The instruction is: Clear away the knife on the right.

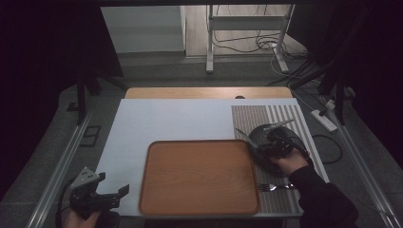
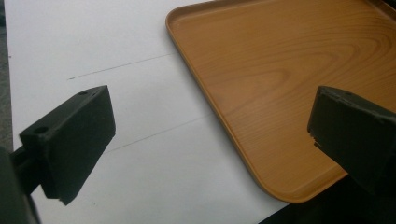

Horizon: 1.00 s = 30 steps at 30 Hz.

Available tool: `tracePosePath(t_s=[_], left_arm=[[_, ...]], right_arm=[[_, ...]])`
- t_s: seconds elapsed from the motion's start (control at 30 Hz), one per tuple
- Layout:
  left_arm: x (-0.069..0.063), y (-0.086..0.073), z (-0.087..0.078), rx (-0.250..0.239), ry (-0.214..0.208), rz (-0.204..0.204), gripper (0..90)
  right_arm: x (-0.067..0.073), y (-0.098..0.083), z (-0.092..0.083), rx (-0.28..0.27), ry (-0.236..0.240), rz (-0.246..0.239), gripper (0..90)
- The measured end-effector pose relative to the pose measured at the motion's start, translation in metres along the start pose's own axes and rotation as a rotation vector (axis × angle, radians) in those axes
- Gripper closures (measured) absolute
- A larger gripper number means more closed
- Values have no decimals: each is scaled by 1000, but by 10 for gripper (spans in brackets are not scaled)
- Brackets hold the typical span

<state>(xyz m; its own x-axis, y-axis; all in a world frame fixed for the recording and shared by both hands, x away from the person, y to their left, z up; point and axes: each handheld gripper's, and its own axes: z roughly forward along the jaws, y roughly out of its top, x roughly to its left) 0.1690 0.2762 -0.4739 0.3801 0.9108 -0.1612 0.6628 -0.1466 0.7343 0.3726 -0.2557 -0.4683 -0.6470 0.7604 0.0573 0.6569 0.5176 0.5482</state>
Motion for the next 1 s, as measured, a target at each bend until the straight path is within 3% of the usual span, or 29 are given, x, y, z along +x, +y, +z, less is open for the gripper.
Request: tracePosePath(t_s=[0.53,1.0], left_arm=[[0,0,0,-1,0,-1,17],[0,0,0,1,1,1,17]], right_arm=[[41,-16,-3,7,30,-46,773],[70,-15,6,14,71,-81,773]])
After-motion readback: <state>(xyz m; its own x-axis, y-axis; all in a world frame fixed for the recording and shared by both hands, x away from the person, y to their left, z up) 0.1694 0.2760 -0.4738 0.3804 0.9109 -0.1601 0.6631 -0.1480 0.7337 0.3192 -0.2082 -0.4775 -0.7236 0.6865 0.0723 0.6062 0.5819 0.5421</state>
